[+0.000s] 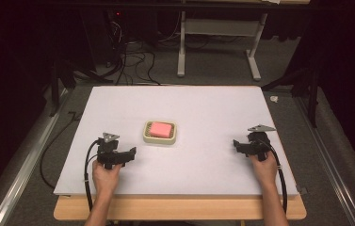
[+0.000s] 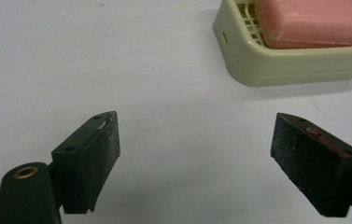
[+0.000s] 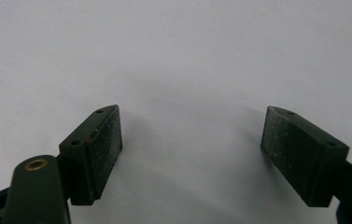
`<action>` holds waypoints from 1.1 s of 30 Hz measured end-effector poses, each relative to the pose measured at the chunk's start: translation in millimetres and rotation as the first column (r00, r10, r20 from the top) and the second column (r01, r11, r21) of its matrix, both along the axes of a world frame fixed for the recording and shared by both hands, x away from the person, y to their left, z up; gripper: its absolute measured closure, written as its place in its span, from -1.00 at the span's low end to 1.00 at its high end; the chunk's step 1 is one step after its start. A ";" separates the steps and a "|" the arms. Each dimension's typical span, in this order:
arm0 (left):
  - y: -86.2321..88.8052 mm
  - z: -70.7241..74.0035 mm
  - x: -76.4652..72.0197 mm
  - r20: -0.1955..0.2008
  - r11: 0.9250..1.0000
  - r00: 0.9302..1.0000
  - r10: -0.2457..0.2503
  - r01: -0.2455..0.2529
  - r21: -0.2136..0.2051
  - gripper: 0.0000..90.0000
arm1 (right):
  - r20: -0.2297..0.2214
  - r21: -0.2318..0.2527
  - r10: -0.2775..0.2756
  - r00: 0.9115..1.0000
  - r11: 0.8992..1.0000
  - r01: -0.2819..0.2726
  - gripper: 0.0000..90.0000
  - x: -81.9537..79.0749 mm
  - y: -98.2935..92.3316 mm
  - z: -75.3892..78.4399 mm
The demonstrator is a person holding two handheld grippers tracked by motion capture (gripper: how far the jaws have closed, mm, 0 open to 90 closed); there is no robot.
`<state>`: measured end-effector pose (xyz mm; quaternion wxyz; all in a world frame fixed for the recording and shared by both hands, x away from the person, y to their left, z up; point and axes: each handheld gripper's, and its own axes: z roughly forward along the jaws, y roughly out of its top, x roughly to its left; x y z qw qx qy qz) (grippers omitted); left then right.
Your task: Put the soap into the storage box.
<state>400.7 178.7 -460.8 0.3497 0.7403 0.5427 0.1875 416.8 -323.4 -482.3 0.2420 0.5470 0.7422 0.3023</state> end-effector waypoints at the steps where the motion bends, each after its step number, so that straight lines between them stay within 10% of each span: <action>1: -0.4 -0.8 0.4 -0.001 1.000 1.000 0.002 -0.002 0.008 -0.64 | 0.000 0.000 0.000 1.000 1.000 0.000 -0.53 0.0 0.0 0.0; 33: -12.0 -21.1 14.4 -0.019 0.994 1.000 -0.004 0.006 0.111 -0.64 | 0.000 -0.001 0.000 1.000 1.000 0.000 -0.53 -0.1 0.0 0.0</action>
